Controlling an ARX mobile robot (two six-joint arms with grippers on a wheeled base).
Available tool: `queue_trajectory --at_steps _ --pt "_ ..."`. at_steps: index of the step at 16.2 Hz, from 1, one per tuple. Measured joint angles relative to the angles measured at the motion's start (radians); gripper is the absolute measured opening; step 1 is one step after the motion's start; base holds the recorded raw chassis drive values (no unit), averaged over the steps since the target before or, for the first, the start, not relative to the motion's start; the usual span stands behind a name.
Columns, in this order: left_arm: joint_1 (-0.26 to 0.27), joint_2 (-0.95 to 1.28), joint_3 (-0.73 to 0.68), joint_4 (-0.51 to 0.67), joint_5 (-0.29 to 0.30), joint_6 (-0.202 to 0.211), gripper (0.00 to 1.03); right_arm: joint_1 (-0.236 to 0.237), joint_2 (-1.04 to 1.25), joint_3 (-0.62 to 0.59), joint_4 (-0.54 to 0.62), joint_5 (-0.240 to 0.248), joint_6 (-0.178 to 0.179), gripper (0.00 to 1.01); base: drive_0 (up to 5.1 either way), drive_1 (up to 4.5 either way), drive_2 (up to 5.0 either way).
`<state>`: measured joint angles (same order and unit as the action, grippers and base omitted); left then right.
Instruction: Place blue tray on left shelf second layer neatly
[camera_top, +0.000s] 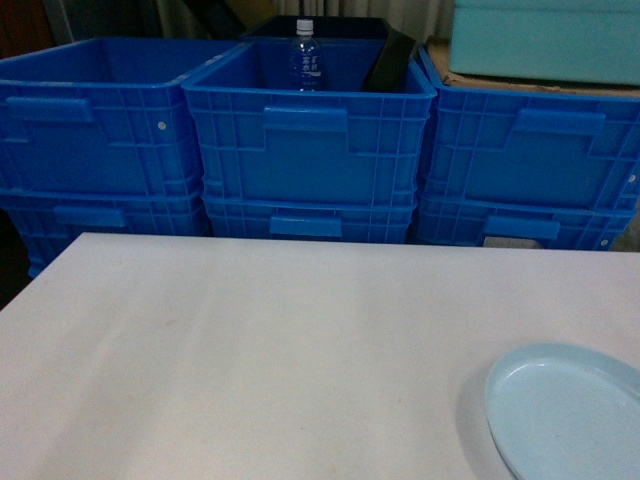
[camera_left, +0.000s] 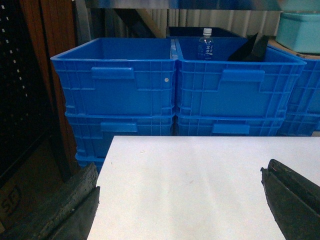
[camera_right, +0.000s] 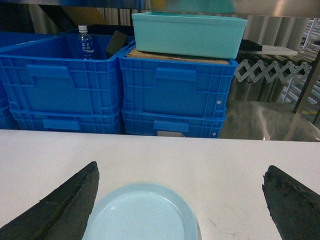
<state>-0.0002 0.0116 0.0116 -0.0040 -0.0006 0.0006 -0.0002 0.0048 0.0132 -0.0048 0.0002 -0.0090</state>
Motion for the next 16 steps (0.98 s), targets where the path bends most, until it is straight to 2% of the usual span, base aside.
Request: queue_trajectory --at_steps 7,9,10,11,14,15,16 --pt "0.0 0.0 0.0 0.0 0.0 0.0 0.98 0.0 0.0 0.0 0.0 0.0 0.0 0.98 0.0 0.0 0.0" --pt "0.0 0.0 0.0 0.0 0.0 0.0 0.98 0.064 0.0 0.0 0.003 0.034 0.005 0.98 0.0 0.0 0.0" --pt "0.0 0.0 0.0 0.0 0.0 0.0 0.98 0.072 0.0 0.0 0.004 0.032 0.01 0.98 0.0 0.0 0.0" --pt "0.0 0.0 0.0 0.0 0.0 0.0 0.98 0.044 0.0 0.0 0.001 0.017 0.015 0.98 0.0 0.0 0.0" --pt "0.0 0.0 0.0 0.0 0.0 0.0 0.98 -0.181 0.066 0.005 0.059 -0.122 0.017 0.98 0.0 0.0 0.0" --pt "0.0 0.0 0.0 0.0 0.0 0.0 0.98 -0.233 0.126 0.021 0.123 -0.156 0.017 0.98 0.0 0.0 0.0" --pt "0.0 0.0 0.0 0.0 0.0 0.0 0.98 -0.278 0.262 0.044 0.235 -0.203 0.016 0.98 0.0 0.0 0.0"
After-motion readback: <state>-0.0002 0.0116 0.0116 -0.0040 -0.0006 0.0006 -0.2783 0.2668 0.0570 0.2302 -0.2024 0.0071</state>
